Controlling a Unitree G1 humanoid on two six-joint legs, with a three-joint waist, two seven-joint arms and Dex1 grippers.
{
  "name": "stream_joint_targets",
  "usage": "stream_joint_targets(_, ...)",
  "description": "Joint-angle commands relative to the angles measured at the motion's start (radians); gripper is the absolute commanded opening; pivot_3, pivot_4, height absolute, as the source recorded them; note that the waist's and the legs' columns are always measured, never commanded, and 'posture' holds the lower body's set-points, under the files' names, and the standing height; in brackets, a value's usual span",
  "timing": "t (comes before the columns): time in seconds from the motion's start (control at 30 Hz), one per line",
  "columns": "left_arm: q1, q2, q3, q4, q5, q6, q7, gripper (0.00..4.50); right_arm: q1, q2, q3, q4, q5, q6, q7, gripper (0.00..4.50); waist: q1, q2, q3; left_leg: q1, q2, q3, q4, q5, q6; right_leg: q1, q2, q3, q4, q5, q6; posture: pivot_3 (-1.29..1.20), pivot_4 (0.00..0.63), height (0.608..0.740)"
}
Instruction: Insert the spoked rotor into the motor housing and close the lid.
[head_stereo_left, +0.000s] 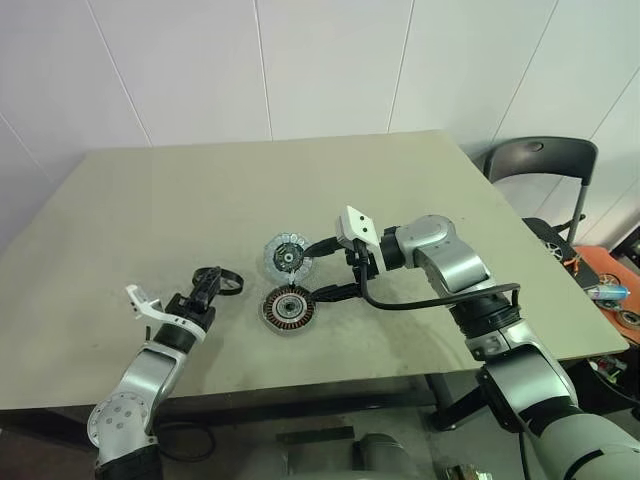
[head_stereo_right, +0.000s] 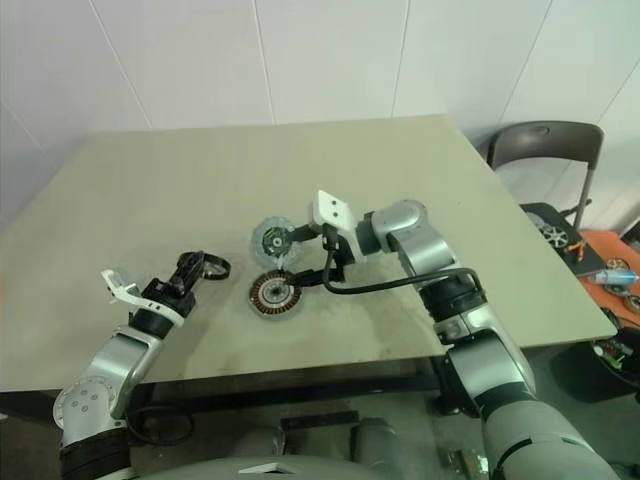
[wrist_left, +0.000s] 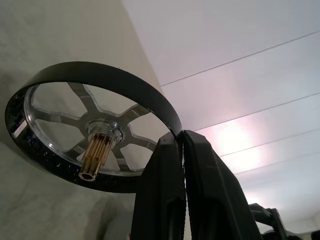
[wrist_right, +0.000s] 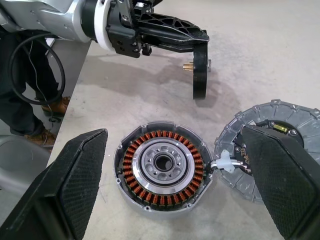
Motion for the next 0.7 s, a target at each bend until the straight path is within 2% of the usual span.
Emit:
stream_joint_targets(0.03,-0.024,0.031,-0.015,-0.008,0.061,-0.047,-0.060,0.00,-0.019,0.005,-0.011,-0.009,0.009,-0.013,-0.003,4.50,0.000,0.000,0.000,0.000,0.000,0.000,0.000,0.000,0.000,0.000,0.000,0.000,0.000,0.000,0.000,0.00,0.000,0.740)
stream_joint_targets(0.27,-0.107,0.070,-0.085,0.023,0.217,-0.130,-0.214,0.00,-0.018,0.008,-0.008,-0.006,0.008,-0.014,-0.002,4.50,0.001,0.000,0.000,0.000,0.000,0.000,0.000,0.000,0.000,0.000,0.000,0.000,0.000,0.000,0.000,0.00,0.000,0.740)
stream_joint_targets(0.37,-0.129,0.053,-0.097,0.097,0.273,-0.162,-0.218,0.00,-0.017,0.010,-0.009,-0.010,0.009,-0.012,-0.004,4.50,0.001,0.000,0.000,0.000,0.000,0.000,0.000,0.000,0.000,0.000,0.000,0.000,-0.001,0.000,0.000,0.00,0.000,0.740)
stream_joint_targets(0.47,-0.126,0.032,-0.095,0.118,0.292,-0.175,-0.218,0.00,-0.013,0.007,-0.011,-0.016,0.010,-0.009,-0.007,4.50,-0.002,0.000,0.000,0.000,0.000,0.000,0.000,0.000,0.000,0.000,0.000,0.000,0.000,0.000,0.000,0.00,0.000,0.740)
stream_joint_targets(0.57,-0.121,-0.006,-0.066,0.110,0.252,-0.170,-0.203,0.00,-0.008,0.002,-0.012,-0.022,0.011,-0.008,-0.008,4.50,0.001,0.000,0.000,-0.001,0.000,0.000,0.000,0.000,0.000,-0.001,0.000,0.000,0.000,0.001,0.000,0.00,0.000,0.740)
stream_joint_targets(0.7,-0.081,-0.023,-0.048,0.072,0.224,-0.151,-0.200,0.99,-0.007,-0.002,-0.012,-0.023,0.010,-0.007,-0.007,4.50,-0.001,0.000,0.000,-0.001,0.000,0.000,0.000,0.000,0.000,-0.001,0.000,0.000,0.000,0.001,0.001,0.00,0.000,0.740)
